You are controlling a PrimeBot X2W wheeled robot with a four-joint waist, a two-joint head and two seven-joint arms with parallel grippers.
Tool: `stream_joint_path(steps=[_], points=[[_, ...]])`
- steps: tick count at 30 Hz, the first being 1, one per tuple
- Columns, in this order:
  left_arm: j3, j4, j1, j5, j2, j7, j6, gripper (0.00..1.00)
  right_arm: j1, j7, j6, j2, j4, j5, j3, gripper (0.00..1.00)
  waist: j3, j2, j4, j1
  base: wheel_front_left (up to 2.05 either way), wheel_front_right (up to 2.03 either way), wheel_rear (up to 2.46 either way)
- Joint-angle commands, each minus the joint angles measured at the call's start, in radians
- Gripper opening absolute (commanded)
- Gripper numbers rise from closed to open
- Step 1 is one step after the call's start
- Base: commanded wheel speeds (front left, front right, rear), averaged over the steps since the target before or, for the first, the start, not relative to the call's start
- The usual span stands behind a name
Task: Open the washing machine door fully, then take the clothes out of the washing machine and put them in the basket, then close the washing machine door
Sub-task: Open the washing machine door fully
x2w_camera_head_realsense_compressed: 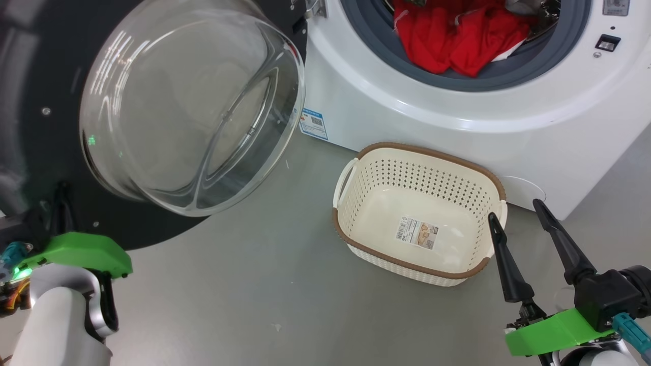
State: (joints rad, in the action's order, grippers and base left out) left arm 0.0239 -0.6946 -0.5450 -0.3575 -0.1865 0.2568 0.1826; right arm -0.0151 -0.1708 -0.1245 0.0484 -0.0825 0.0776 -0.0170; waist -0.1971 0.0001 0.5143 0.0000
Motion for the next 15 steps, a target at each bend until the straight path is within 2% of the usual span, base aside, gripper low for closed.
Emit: stream_joint_path(steps=[1, 15], points=[[0.047, 0.011, -0.034, 0.015, -0.055, 0.005, -0.004, 0.00, 0.033, 0.001, -0.006, 0.002, -0.028, -0.006, 0.028, 1.00, 0.000, -0.0001, -0.003, 0.0000, 0.00, 0.00, 0.00], [0.116, 0.067, 0.020, 0.042, -0.009, 0.005, -0.061, 0.00, 0.037, -0.013, -0.006, 0.002, -0.009, 0.008, 0.022, 1.00, 0.022, -0.0001, -0.010, 0.0000, 0.00, 0.00, 0.00]])
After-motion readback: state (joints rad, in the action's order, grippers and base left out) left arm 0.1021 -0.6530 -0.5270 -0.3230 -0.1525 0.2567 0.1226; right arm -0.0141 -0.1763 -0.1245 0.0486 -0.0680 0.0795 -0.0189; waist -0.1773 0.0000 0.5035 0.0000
